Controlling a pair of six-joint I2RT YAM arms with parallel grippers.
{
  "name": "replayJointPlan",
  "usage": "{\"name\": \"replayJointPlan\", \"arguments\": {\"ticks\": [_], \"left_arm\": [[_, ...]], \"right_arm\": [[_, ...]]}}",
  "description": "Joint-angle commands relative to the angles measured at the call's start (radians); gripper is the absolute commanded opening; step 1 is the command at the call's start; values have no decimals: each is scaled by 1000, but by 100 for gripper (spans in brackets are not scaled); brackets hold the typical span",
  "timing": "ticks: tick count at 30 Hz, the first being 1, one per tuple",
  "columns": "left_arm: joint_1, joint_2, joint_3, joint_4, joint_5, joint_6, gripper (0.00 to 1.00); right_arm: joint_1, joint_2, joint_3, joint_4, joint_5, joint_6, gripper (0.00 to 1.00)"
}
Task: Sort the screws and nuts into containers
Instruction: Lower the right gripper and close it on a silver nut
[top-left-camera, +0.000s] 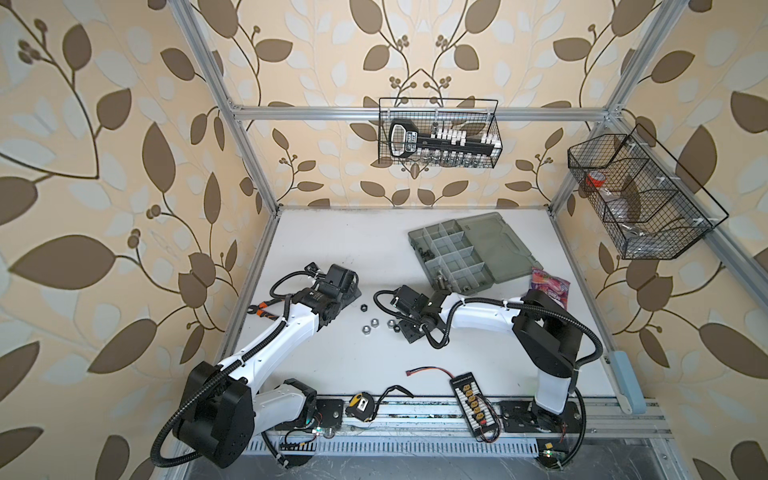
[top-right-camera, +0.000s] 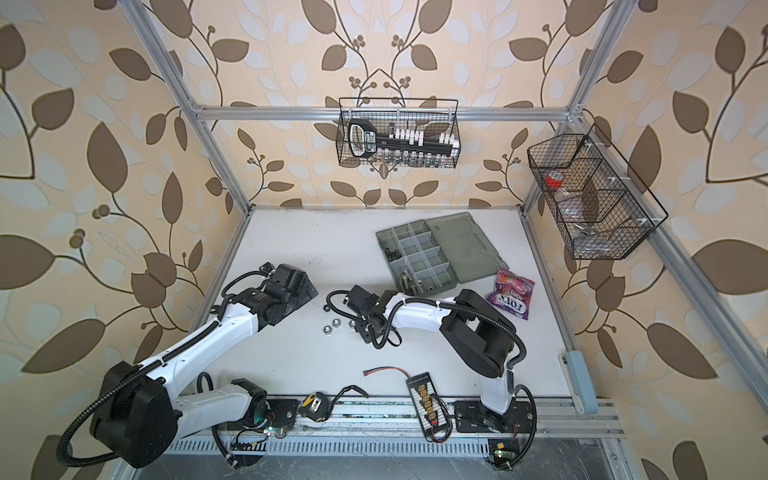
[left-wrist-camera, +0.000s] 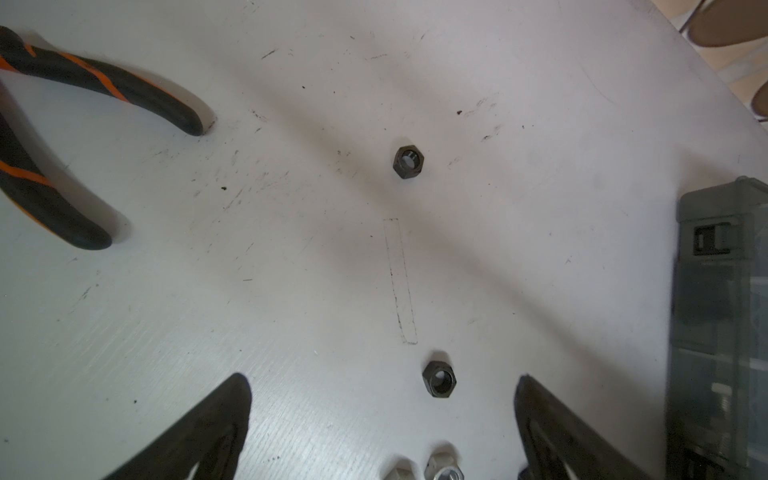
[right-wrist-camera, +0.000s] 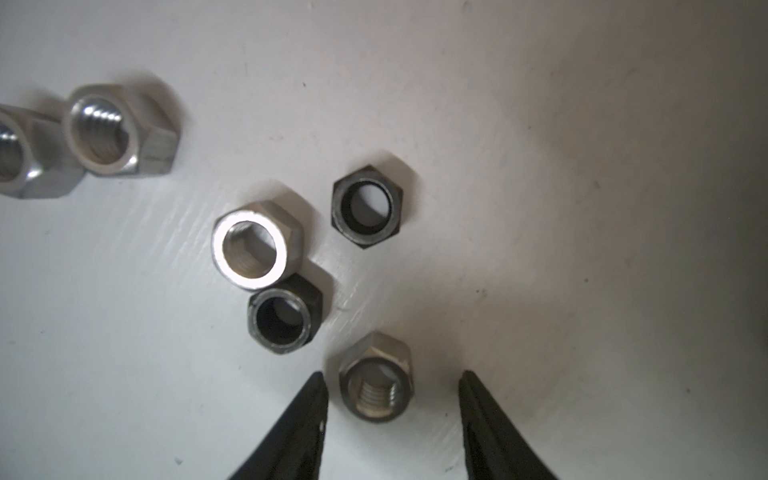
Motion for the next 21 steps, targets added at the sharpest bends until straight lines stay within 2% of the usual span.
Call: {"name": "replayJointPlan", "arguments": {"ticks": [1,15,21], "left_arm": [[7,-16,24,-20,-23,-15,99],[7,-22,21,-21,-25,-18,99],[7,-24,21,-21,-29,-18,99]], "right_arm": [[6,28,33,-13,10,-3,51],[8,38,23,-27,-3,-5,35],[12,32,10,-37,-4,0,34]]}}
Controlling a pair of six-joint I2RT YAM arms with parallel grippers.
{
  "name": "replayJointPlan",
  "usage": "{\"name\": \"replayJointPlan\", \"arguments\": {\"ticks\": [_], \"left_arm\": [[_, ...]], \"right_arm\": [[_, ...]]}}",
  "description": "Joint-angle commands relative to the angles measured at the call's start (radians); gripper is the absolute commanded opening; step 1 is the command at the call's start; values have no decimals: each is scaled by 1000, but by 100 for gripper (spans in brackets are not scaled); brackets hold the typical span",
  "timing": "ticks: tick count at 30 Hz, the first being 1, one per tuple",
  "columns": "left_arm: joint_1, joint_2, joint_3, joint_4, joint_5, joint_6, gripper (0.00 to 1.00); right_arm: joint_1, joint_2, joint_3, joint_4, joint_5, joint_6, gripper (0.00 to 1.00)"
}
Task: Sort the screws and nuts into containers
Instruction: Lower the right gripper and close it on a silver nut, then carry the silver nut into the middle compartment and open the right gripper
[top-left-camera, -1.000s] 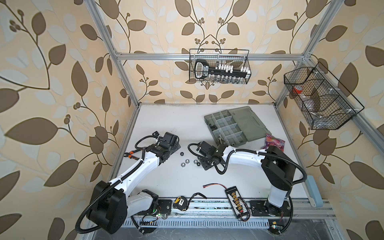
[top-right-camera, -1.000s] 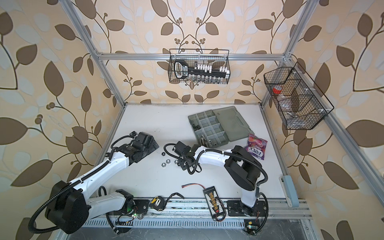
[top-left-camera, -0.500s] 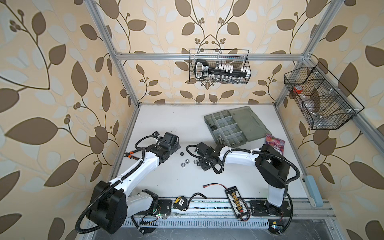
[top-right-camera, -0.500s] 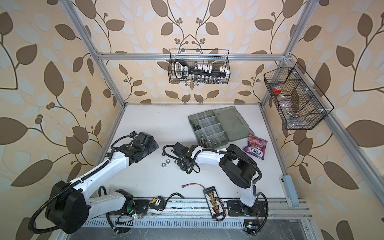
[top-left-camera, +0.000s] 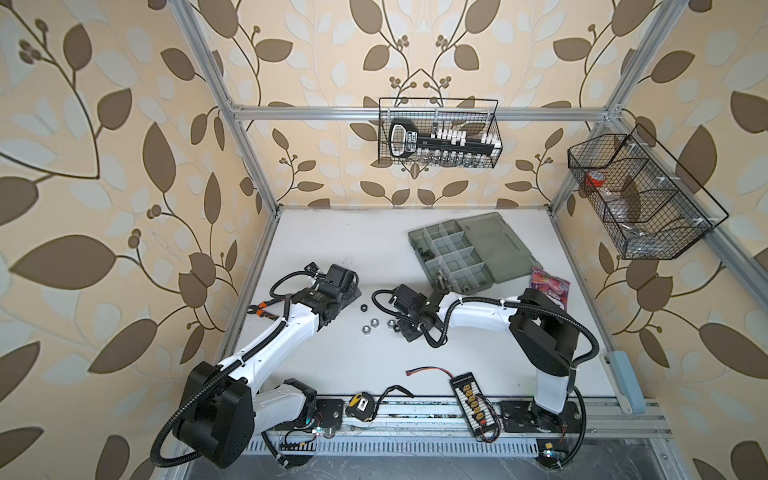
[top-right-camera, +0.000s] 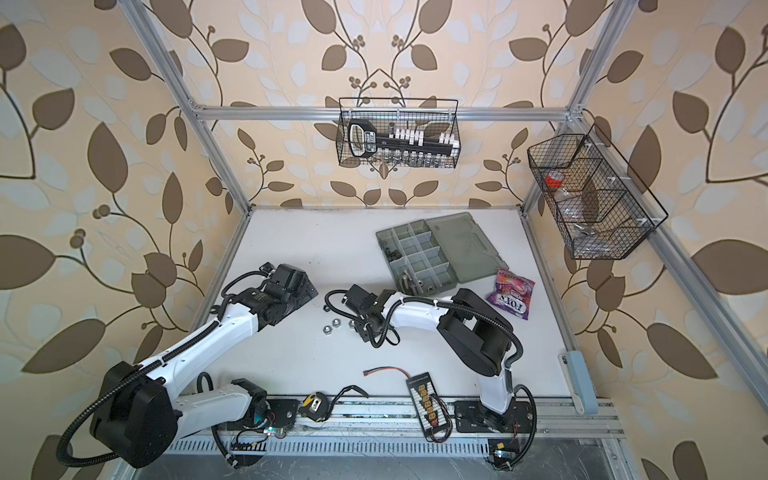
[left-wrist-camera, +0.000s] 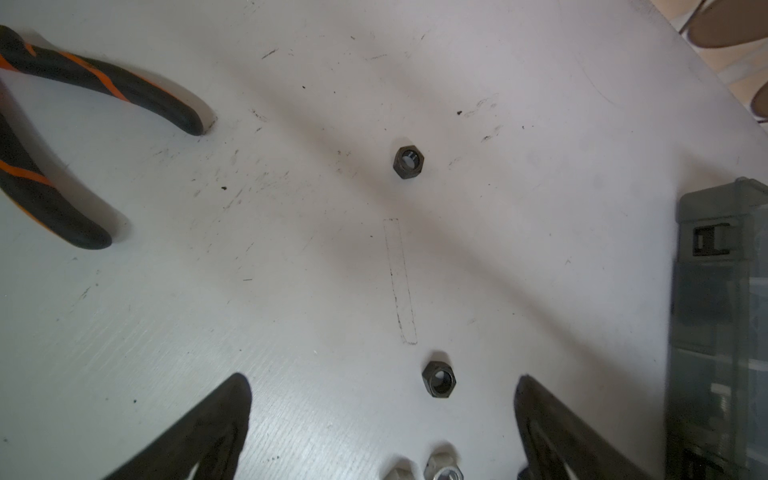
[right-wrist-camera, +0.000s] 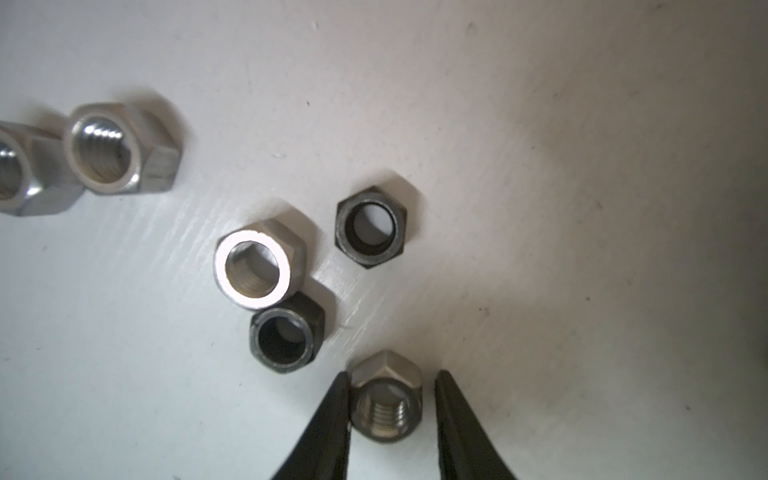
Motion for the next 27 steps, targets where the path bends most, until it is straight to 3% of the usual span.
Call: {"name": "replayJointPlan", "arguments": {"ticks": [1,8,19,27], "left_arm": [[7,-22,21,-19,-29,-15,99],[7,-20,23,-19,-24,-17,99],[7,-19,28,-18,-24,-12,99],[7,-8,36,-16,-21,-7,99]], "right_arm": [[11,18,-6,-38,-9,8,34],[12,29,-2,-42,-1,10,23],[7,-25,44,-61,45,-3,17],[-105,-148,48,-66,66,-19,15]]}}
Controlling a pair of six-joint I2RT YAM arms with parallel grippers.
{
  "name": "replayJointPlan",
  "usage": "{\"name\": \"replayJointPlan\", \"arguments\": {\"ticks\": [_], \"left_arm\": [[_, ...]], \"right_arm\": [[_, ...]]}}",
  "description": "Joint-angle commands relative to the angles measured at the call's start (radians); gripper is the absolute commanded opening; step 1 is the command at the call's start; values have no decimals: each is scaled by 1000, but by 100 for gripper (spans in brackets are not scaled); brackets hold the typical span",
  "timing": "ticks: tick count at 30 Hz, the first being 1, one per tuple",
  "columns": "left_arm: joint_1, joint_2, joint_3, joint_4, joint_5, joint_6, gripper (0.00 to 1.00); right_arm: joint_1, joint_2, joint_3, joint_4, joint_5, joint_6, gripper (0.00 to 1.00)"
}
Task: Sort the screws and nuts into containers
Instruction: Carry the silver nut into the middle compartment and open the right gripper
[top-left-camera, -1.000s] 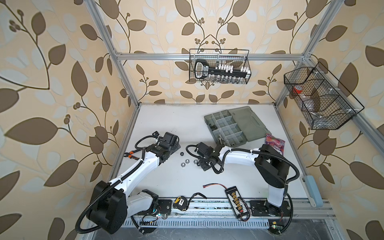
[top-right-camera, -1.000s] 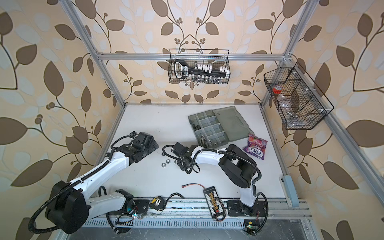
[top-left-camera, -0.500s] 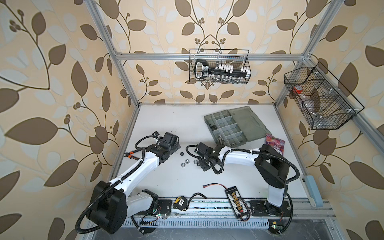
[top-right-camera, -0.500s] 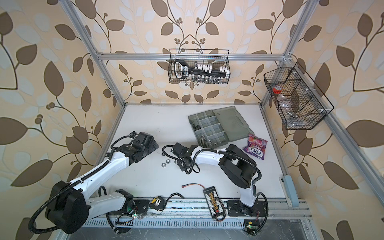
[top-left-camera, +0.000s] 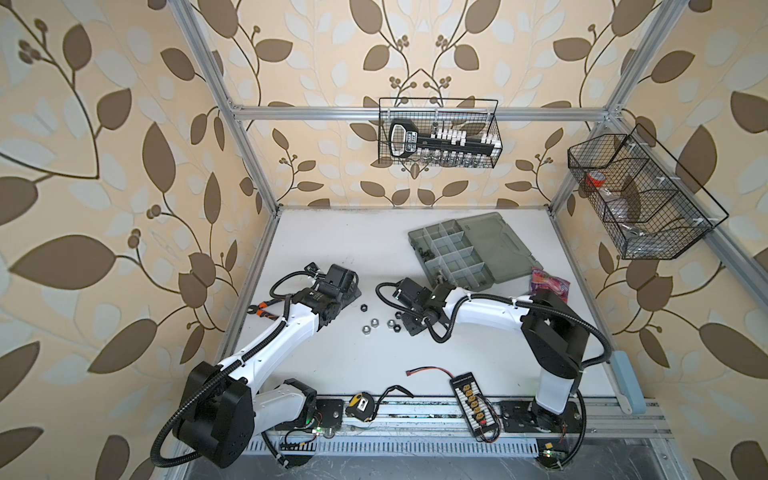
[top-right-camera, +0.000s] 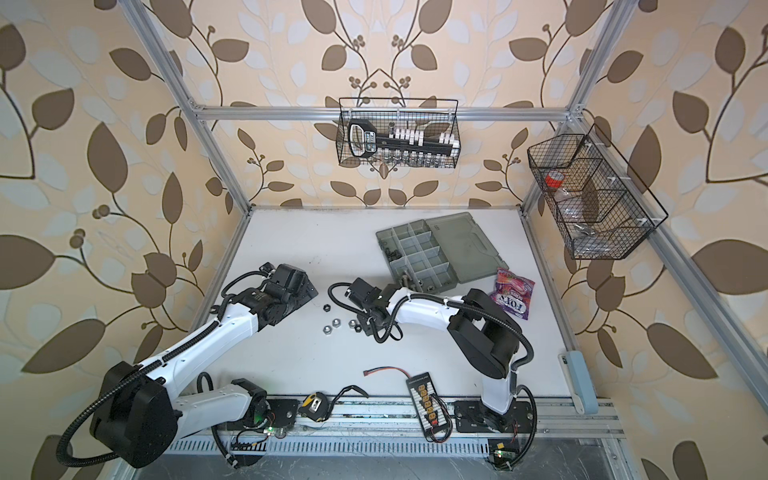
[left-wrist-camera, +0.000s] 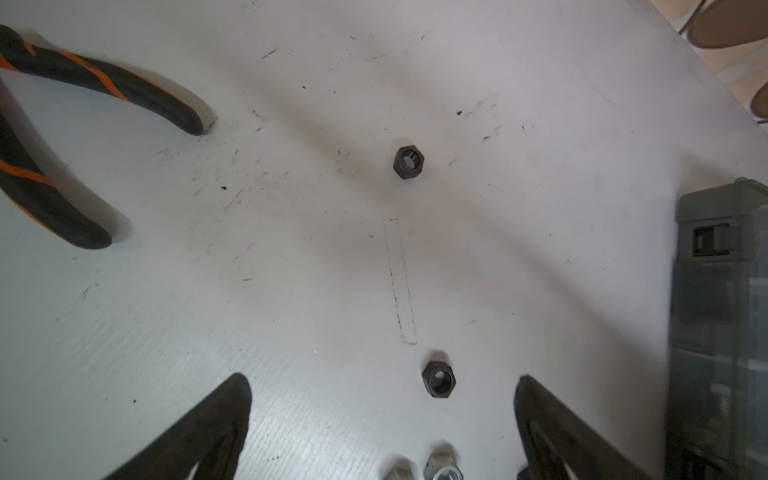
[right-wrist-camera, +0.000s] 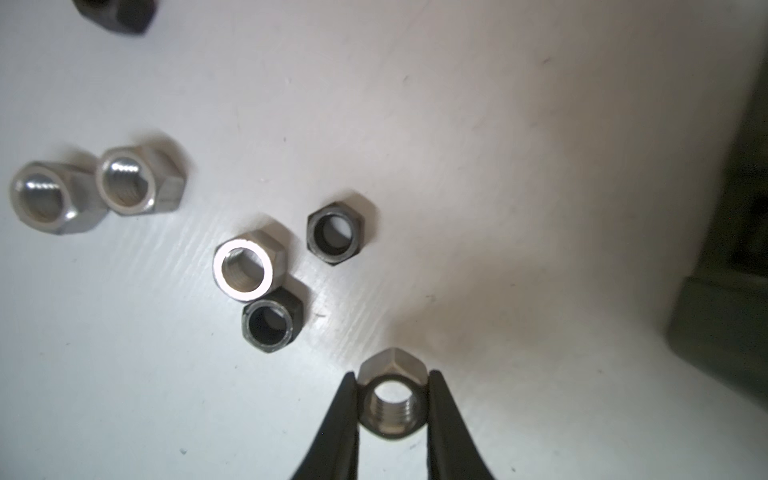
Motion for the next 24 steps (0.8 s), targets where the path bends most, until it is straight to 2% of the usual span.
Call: {"name": "replayJointPlan", "arguments": {"ticks": [1,13,24], "left_arm": [[7,-7,36,-14,-20,-7,99],[7,-10,29,-17,-21,-9,99],[7,-6,31,-20,-24,-10,99]], "right_arm": [[-68,-78,30,-18,42,-20,15],[-352,-146,28,-3,84,-51,15],[-469,-119,-6,18,69,-68,16]]}}
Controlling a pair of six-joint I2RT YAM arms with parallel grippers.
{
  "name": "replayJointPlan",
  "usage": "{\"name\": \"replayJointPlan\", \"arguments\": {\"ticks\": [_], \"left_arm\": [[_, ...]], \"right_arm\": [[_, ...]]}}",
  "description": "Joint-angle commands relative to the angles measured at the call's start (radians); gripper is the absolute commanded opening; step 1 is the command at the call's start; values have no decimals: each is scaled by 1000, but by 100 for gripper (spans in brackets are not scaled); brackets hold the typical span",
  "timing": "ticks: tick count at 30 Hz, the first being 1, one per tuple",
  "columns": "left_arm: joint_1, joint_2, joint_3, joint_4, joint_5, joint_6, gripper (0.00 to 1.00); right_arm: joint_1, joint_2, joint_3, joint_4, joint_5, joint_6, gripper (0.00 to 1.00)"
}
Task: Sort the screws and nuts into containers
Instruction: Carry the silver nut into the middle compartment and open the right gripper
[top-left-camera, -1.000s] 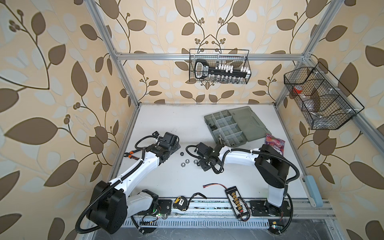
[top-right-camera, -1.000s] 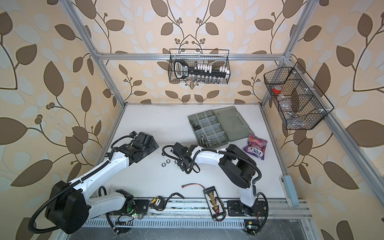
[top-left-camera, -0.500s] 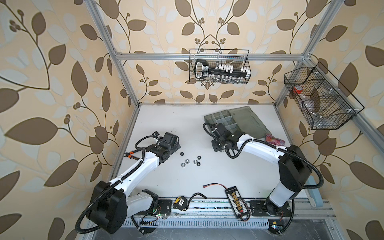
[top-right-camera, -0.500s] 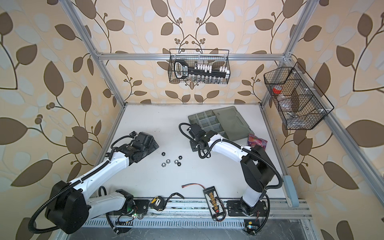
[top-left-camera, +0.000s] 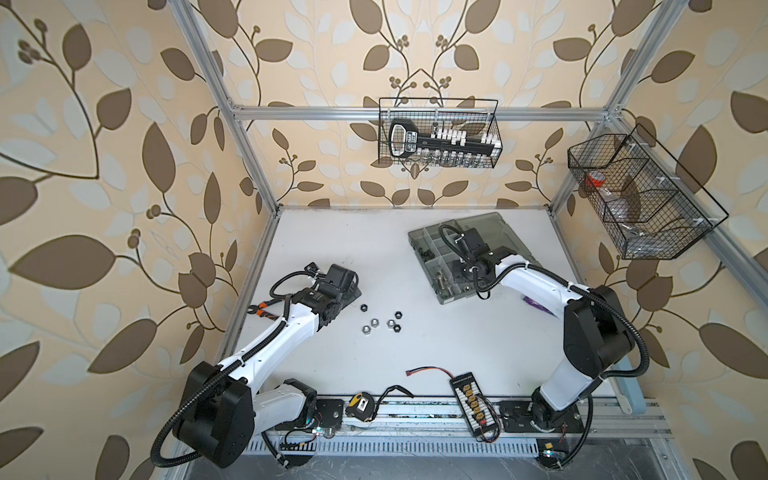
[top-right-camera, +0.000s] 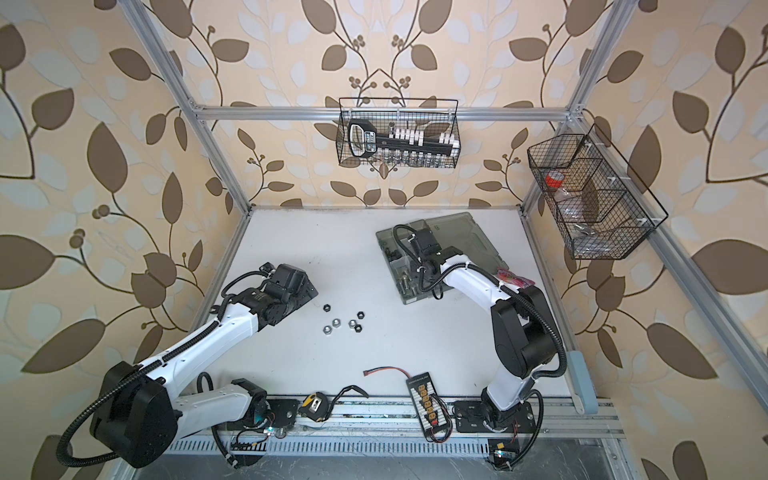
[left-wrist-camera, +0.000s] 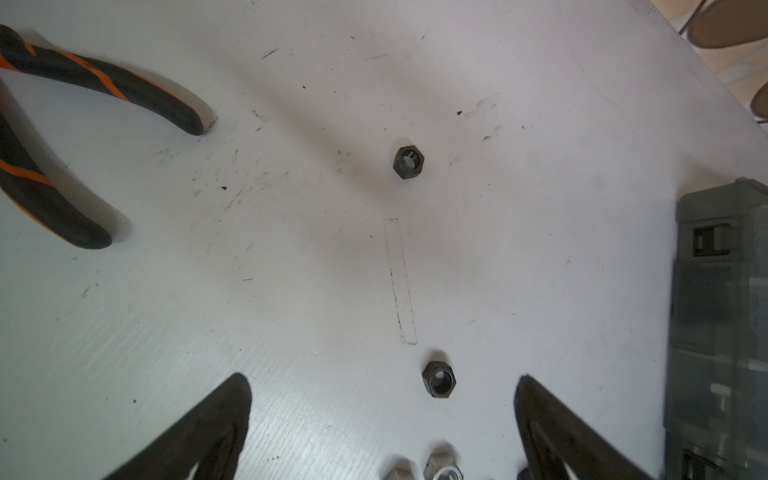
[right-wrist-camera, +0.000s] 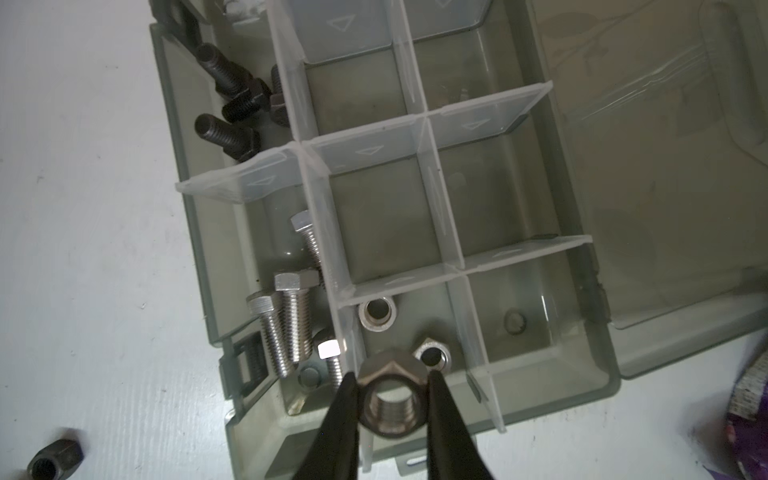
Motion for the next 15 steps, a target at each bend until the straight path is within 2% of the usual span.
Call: {"name": "replayJointPlan", "arguments": {"ticks": [1,15], "left_arm": [[7,-5,33,-20,-23,-10,99],[7,-9,31,-23,-26,-10,99]], "right_arm": [[-16,6,-15,13,-2,-14,16],[-19,39,-42,28,-3,-12,32]]}}
